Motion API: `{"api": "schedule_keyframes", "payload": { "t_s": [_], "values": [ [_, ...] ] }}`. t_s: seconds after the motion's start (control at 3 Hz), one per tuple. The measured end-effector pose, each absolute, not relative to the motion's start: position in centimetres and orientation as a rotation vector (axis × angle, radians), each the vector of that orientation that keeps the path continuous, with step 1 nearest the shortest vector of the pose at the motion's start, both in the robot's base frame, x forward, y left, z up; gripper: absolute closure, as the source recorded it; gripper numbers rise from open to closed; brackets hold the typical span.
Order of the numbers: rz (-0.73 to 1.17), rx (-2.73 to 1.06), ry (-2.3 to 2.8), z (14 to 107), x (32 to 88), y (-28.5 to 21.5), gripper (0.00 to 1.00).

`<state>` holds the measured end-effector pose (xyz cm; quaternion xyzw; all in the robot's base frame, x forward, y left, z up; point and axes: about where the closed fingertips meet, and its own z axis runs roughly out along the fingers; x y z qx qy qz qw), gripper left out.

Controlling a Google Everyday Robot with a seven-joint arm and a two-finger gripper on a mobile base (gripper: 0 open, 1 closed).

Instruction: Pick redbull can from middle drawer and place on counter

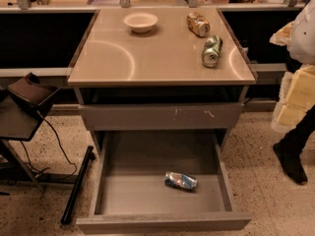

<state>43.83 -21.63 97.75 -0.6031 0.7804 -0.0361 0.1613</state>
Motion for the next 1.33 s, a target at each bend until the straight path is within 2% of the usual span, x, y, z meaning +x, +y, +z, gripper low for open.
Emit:
{"api": "schedule_keyframes", "payload": {
  "t_s": [0.67,1.33],
  "values": [
    [-0.055,-1.705,2.232,96.3,44.3,-22.3,0.0],
    [0.211,-1.612,2.278,86.7,46.5,-26.9,0.0]
  ]
}}
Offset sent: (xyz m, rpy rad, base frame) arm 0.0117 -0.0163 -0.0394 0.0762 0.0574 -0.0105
